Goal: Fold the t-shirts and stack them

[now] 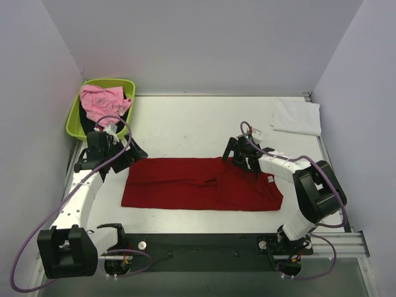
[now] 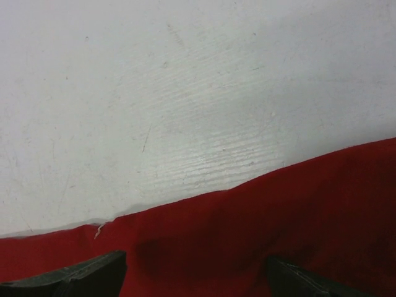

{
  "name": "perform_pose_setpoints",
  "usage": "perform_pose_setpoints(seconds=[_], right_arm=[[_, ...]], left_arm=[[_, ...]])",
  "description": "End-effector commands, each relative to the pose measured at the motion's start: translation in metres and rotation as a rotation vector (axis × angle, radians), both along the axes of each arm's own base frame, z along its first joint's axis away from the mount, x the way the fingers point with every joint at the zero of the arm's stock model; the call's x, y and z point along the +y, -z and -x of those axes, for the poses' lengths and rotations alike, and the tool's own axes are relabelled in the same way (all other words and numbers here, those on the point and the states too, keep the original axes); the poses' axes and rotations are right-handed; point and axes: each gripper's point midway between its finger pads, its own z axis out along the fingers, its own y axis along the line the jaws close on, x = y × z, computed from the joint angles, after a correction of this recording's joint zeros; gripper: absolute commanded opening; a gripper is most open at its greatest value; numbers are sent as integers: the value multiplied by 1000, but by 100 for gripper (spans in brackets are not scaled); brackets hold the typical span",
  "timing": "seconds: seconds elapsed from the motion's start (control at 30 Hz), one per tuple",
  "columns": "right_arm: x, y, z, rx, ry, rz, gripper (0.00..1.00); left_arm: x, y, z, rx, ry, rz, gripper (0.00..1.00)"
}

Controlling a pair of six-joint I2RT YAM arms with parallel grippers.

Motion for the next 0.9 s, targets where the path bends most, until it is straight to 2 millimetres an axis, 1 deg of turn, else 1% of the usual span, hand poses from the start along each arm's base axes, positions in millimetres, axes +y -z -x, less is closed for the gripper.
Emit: perform_pose_setpoints(seconds=[0.0,0.1,0.13,0.17,0.2,0.23,0.27,0.3,0.33,0.37,0.4,0.43,0.47,0.5,0.53,0.57,0.6,0.63,0.7,0.73,0.77,0.8,0.83,0.87], right_arm=[[2,3,-13,-3,20,-22,100],[4,11,-20,18,17,-21,100],[4,19,-21,36,19,-12,100],[11,16,-28,34,3,-36,100],[15,17,-31,44,-5,-44,100],[14,27,-33,73,-3,-39,100],[22,17,-48,51,-11,-54,100],[26,19,-49,80,-23,-62,100],[28,28,-54,105,-30,-58,100],[37,15,-74,75,-42,-79,100],[42,13,-81,85,-49,-91,100],[47,27,-79,150,-67,-110,100],[51,27,-86,163,-72,-129,100],[63,9,-107,134,-90,-160,100],[70,23,-109,179,-107,-177,100],[76,20,-120,175,-114,-193,100],[87,3,-140,143,-127,-218,100],[93,17,-145,175,-133,-230,100],[98,17,-158,185,-129,-253,100],[105,13,-174,160,-131,-271,100],[107,10,-181,154,-132,-291,100],[106,15,-188,153,-125,-299,100],[110,3,-201,123,-124,-324,100],[112,-3,-206,113,-131,-349,100]], left_arm=[[3,-15,-9,-74,11,-12,97],[4,-13,-8,-76,5,-17,98],[5,-11,-7,-74,3,-21,98],[5,-11,-6,-74,3,-22,97],[6,-10,-7,-73,1,-25,97],[6,-9,-6,-72,4,-27,98],[6,-8,-6,-68,2,-28,98],[6,-7,-7,-69,5,-30,97],[6,-7,-7,-67,5,-29,97],[6,-6,-7,-64,7,-28,98],[5,-5,-7,-60,11,-24,97],[4,-4,-7,-60,15,-19,97],[3,-2,-6,-57,16,-16,97],[3,-2,-7,-60,18,-16,97],[2,-2,-6,-60,22,-8,98],[2,0,-6,-56,24,-8,97],[1,-1,-6,-59,26,-6,97],[-1,-1,-5,-60,37,2,97],[-1,1,-5,-55,40,4,97],[-2,2,-5,-52,42,5,97],[-1,5,-4,-37,37,3,97],[1,7,-4,-27,28,-3,97],[1,11,-4,-13,25,-3,97],[1,13,-3,1,21,0,97]])
